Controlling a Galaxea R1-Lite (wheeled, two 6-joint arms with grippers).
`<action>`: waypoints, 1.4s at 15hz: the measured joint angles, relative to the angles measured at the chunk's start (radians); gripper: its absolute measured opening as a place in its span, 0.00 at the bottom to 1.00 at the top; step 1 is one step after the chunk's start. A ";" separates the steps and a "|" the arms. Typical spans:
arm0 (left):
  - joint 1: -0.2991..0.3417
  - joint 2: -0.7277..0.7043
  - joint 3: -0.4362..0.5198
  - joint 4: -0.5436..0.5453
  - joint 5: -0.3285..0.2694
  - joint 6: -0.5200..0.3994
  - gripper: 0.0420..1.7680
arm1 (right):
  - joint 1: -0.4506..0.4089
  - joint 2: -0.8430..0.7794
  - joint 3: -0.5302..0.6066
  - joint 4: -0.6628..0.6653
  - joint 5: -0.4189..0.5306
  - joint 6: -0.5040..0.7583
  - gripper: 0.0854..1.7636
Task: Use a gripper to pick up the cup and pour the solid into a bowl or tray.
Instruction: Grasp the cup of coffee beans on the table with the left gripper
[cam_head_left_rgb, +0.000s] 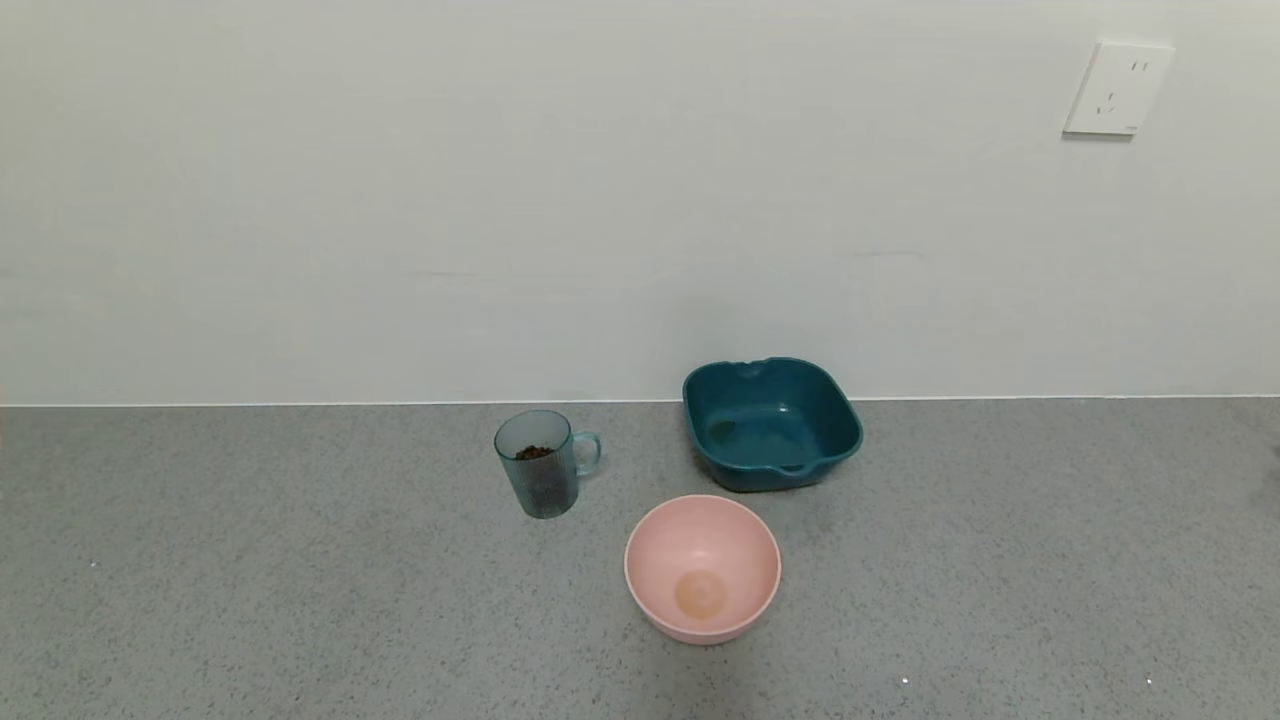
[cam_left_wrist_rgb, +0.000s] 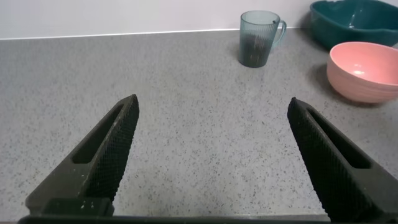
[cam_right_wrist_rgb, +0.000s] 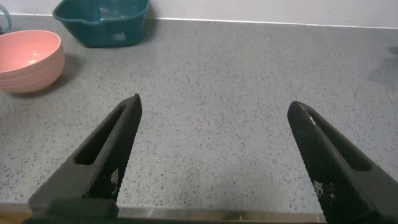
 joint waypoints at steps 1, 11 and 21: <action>0.000 0.007 -0.034 0.025 -0.004 0.003 0.97 | 0.000 0.000 0.000 0.000 0.000 0.000 0.97; -0.114 0.541 -0.393 -0.004 -0.056 0.040 0.97 | 0.000 0.000 0.000 0.000 0.000 0.000 0.97; -0.188 1.384 -0.437 -0.540 -0.108 0.072 0.97 | 0.000 0.000 0.000 0.000 0.000 0.000 0.97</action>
